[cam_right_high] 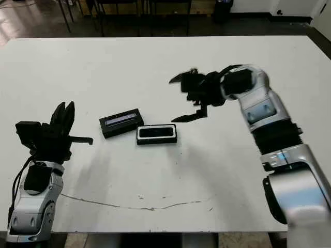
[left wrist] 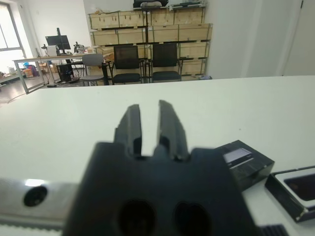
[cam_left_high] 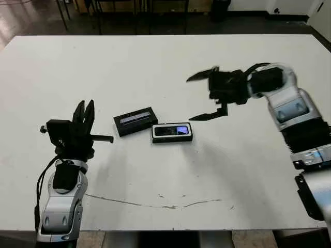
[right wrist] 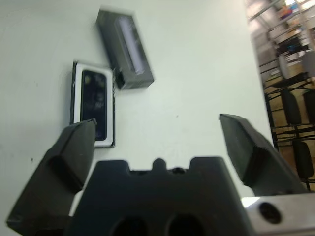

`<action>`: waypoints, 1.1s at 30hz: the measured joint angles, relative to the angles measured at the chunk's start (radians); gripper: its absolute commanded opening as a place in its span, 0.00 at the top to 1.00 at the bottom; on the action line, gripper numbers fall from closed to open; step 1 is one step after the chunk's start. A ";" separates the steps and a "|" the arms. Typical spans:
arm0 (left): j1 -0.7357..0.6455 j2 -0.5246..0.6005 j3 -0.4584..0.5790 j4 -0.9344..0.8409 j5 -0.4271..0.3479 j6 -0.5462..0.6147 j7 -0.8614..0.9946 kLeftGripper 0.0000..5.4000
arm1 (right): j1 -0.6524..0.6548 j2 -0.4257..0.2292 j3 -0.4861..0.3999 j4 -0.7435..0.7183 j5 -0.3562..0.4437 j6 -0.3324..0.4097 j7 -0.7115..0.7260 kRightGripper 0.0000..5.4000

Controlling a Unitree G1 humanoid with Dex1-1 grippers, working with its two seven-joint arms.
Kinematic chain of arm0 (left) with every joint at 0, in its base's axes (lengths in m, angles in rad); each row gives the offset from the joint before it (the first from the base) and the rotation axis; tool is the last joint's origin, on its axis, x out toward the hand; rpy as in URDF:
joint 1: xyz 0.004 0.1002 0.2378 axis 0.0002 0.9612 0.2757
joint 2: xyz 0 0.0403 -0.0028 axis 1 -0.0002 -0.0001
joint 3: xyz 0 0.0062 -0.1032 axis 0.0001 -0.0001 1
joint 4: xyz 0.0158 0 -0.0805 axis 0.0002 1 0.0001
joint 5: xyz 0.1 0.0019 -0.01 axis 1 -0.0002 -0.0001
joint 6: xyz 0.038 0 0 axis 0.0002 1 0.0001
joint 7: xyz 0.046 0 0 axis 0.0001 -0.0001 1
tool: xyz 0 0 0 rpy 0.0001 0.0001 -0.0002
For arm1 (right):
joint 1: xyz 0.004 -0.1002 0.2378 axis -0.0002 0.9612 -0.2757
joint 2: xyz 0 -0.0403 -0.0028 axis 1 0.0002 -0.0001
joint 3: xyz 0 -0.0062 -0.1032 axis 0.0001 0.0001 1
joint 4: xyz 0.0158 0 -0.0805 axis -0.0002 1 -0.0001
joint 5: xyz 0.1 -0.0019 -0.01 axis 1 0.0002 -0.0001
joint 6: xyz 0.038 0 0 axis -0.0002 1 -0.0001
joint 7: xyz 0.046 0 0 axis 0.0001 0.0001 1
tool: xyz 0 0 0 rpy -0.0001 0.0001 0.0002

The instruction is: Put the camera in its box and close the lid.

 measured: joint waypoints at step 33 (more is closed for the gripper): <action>-0.474 0.534 -0.069 0.328 -0.102 0.114 -0.746 0.58 | 0.534 0.138 -0.272 -0.203 0.285 0.079 -0.499 1.00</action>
